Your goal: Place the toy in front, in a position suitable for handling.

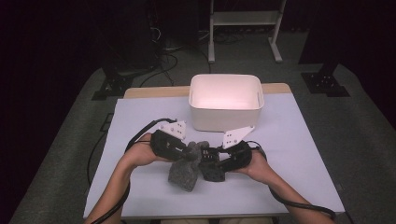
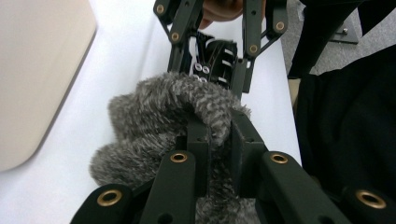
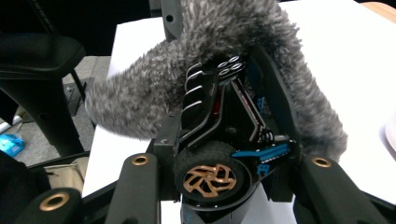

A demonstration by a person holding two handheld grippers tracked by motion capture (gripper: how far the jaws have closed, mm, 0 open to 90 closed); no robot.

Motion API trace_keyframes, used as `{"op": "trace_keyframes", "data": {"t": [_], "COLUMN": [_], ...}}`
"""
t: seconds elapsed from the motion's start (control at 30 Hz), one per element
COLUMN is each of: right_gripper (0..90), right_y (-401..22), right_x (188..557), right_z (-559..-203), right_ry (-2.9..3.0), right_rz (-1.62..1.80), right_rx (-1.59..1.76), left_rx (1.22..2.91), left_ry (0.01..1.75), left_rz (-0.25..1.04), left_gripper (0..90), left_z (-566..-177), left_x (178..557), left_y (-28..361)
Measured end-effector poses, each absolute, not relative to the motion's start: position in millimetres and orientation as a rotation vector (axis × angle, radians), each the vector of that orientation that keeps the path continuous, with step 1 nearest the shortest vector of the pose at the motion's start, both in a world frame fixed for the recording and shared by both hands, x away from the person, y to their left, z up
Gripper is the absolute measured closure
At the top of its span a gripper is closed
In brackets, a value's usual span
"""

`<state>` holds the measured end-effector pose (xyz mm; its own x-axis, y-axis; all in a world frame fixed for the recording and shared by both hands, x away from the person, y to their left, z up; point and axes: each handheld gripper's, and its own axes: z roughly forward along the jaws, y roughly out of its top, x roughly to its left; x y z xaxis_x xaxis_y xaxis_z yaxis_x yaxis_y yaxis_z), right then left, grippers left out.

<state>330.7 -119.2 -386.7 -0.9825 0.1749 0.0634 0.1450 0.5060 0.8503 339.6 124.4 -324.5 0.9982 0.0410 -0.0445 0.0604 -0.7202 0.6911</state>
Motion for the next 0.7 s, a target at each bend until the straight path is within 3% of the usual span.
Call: {"op": "trace_keyframes", "data": {"t": [0.7], "right_gripper": [55.7], "right_y": [-132], "right_x": [327], "right_z": [-384], "right_ry": [2.697], "right_rz": [1.492], "right_rx": [0.285], "left_rx": [2.418], "left_ry": [-0.004], "left_rz": [0.000], "left_gripper": [79.9], "left_z": [-306], "left_x": [340], "left_y": [98]}}
